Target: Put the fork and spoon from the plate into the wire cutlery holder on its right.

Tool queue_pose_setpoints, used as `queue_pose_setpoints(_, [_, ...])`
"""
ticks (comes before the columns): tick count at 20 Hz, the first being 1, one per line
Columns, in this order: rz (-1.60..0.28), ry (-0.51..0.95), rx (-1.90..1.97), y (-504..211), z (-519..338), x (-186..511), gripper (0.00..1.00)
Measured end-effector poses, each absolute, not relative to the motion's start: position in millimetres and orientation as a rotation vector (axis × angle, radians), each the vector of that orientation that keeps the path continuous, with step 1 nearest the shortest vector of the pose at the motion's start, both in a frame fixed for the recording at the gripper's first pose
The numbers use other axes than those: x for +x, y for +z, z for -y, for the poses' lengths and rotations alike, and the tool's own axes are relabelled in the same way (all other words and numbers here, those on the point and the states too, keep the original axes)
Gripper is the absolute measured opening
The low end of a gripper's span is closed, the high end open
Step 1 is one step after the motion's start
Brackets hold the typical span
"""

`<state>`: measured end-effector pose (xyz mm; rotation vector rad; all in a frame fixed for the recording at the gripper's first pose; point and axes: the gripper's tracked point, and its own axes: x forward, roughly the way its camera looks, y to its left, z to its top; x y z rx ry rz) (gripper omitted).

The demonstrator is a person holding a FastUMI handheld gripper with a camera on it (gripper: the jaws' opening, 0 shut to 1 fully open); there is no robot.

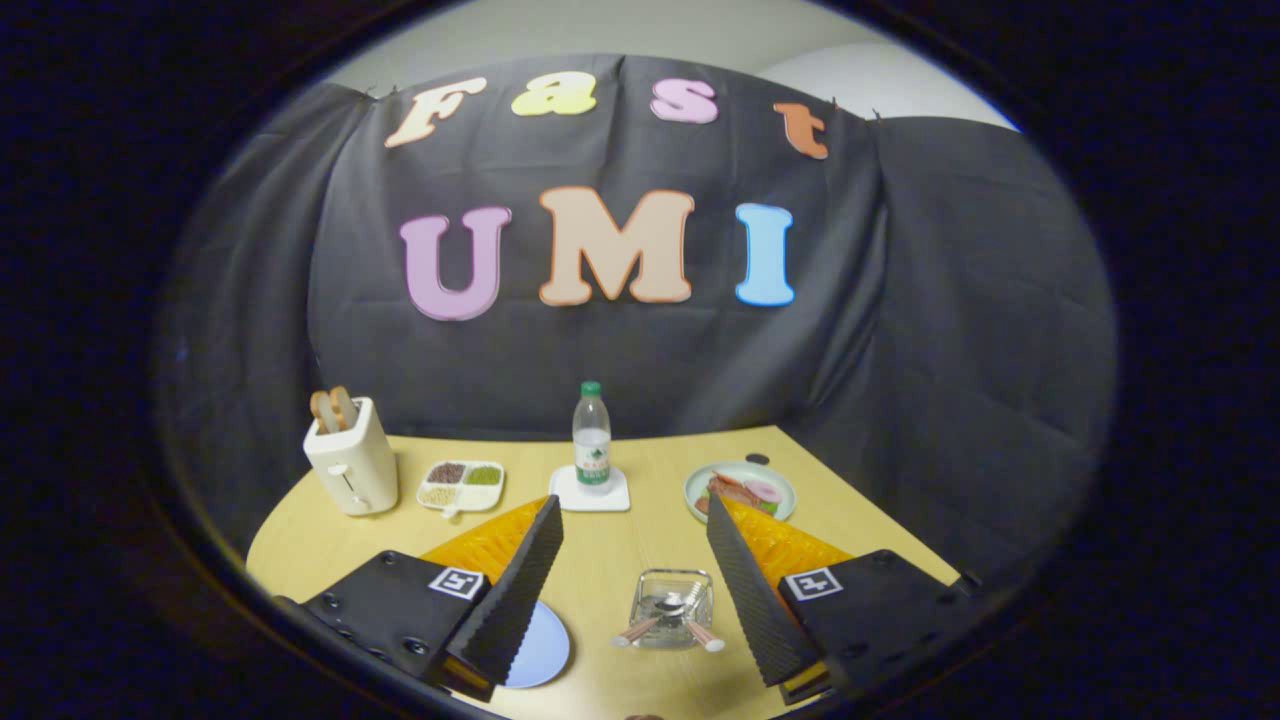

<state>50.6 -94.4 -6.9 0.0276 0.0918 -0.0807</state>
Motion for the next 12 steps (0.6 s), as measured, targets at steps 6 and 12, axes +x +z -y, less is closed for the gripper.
queue_pose_setpoints(6, [0.092,-0.044,0.061,40,85,9,0.92])
queue_pose_setpoints(12, [0.099,-0.018,0.008,40,75,-15,0.92])
